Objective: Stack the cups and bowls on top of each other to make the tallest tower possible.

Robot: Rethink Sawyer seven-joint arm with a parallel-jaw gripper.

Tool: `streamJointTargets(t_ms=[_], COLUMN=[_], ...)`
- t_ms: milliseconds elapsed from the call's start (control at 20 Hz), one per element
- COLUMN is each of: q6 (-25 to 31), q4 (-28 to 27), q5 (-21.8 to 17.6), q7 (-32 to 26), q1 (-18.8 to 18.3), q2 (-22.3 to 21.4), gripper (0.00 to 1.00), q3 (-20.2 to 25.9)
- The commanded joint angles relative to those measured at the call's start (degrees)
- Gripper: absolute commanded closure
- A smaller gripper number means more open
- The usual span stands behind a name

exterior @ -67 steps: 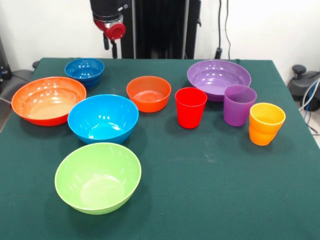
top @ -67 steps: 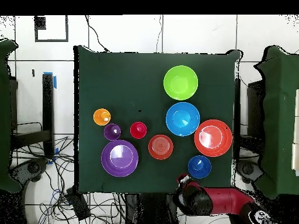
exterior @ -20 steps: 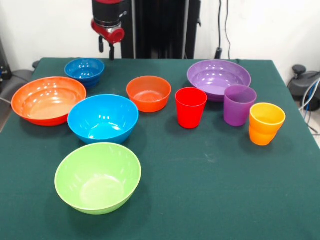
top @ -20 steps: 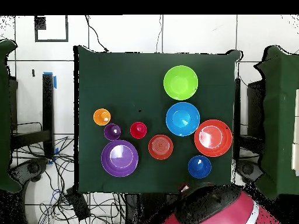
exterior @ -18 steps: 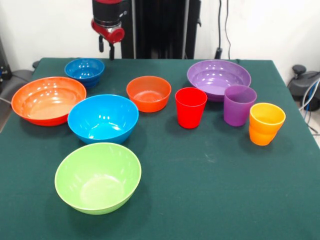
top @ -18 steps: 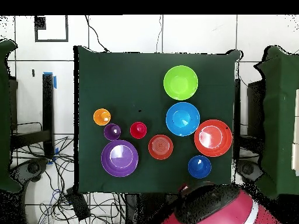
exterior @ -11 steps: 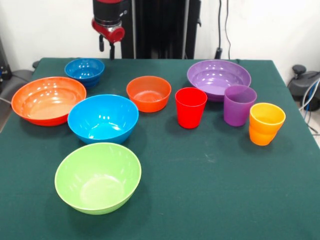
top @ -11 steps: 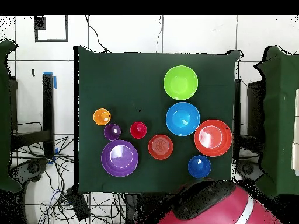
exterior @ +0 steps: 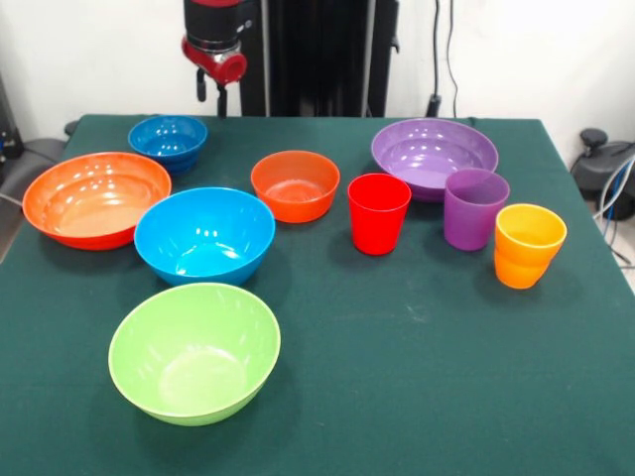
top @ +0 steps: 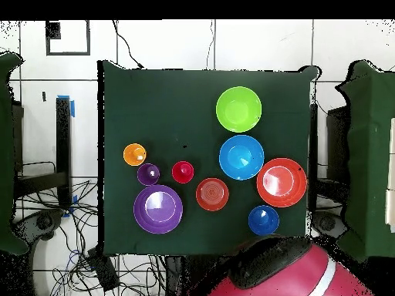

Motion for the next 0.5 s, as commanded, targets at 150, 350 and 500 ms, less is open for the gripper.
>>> streamJointTargets(t_ms=[150, 350, 500], q6=[-3.9, -4.5, -5.6], q4=[-8.0, -8.4, -8.9], q5=[-2.4, -2.7, -2.6], q7=[-2.7, -3.0, -3.1], q1=[1.5, 1.4, 1.7], q2=[1.5, 1.9, 2.6], gripper=[0.0, 0.0, 0.0], q3=[3.9, 3.5, 2.5])
